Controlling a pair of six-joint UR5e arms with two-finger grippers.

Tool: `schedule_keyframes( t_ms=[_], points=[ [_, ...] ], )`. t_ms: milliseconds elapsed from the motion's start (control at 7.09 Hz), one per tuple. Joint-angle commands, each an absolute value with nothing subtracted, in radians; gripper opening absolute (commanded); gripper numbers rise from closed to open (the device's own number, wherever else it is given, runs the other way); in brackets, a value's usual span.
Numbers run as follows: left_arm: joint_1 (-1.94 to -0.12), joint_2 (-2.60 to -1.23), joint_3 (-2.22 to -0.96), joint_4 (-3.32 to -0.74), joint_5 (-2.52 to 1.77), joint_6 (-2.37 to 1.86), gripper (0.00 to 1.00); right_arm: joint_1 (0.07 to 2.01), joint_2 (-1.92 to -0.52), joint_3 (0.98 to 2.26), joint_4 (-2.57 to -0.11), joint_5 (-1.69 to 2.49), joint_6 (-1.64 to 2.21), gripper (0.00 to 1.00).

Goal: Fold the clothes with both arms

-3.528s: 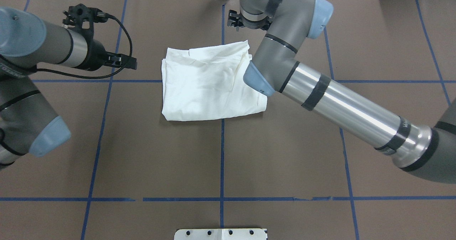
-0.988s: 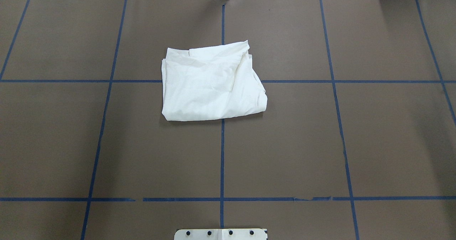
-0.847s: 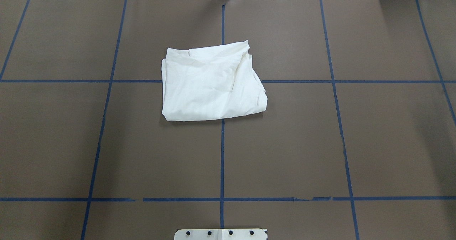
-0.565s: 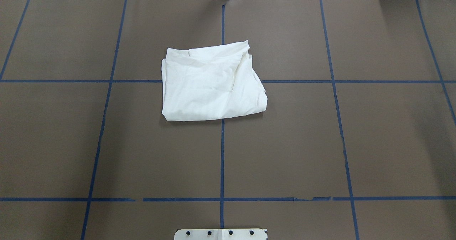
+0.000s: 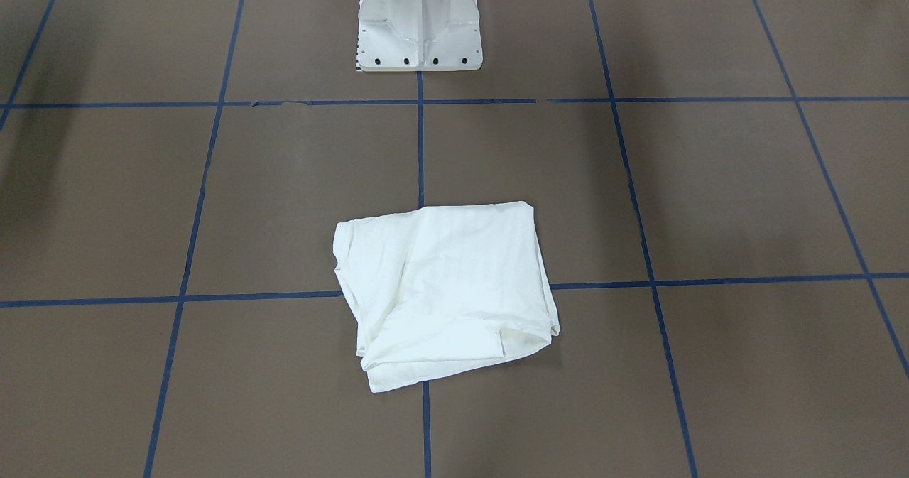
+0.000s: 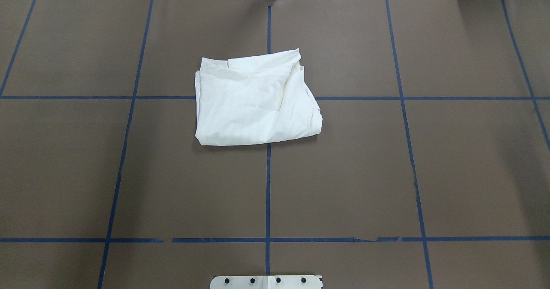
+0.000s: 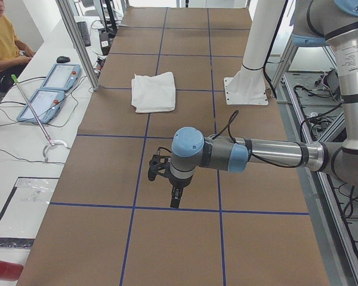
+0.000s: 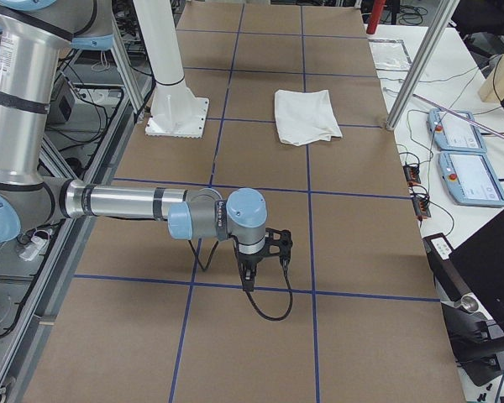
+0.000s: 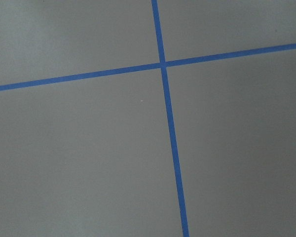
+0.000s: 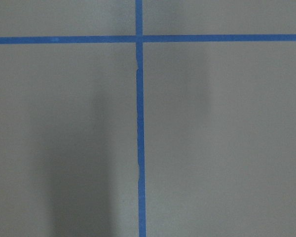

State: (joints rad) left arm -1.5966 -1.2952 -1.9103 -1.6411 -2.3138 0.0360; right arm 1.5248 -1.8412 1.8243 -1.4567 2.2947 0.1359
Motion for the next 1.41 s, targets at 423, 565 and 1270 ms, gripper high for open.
schedule_keyframes(
  t_ms=[423,565,1270],
  points=[
    [-1.592,-1.298,-1.908,-1.651,-2.321,0.040,1.00,1.514,-1.838,1.851,-1.494,2.287,0.144,1.00],
    [-1.592,-1.296,-1.908,-1.651,-2.321,0.038,1.00,1.514,-1.848,1.853,-1.493,2.286,0.138,1.00],
    [-1.592,-1.298,-1.910,-1.649,-2.321,0.038,1.00,1.514,-1.856,1.852,-1.479,2.290,0.140,1.00]
  ],
)
